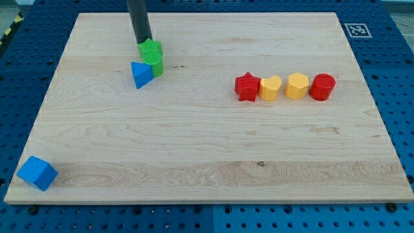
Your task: Move the blue triangle into green circle
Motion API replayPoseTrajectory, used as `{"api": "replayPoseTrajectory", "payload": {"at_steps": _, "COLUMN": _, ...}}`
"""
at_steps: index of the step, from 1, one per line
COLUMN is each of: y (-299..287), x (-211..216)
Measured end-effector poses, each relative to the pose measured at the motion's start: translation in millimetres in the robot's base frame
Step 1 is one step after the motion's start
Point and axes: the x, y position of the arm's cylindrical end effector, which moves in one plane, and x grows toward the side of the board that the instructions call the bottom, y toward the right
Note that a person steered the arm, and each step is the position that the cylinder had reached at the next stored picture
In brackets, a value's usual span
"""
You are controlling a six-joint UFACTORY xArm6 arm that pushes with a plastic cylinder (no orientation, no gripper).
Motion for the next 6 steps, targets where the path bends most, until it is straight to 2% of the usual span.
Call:
{"api": "replayPoseTrajectory", "payload": {"at_steps": 2, "y": 5, "x": -4}}
{"api": "replayPoseTrajectory", "payload": {"at_steps": 3, "y": -16, "x": -11}}
{"api": "replayPoseTrajectory", "payload": {"at_steps": 4, "y": -44, "x": 1}}
{"api": "replayPoseTrajectory", "payload": {"at_steps": 6, "y": -49, "x": 41}}
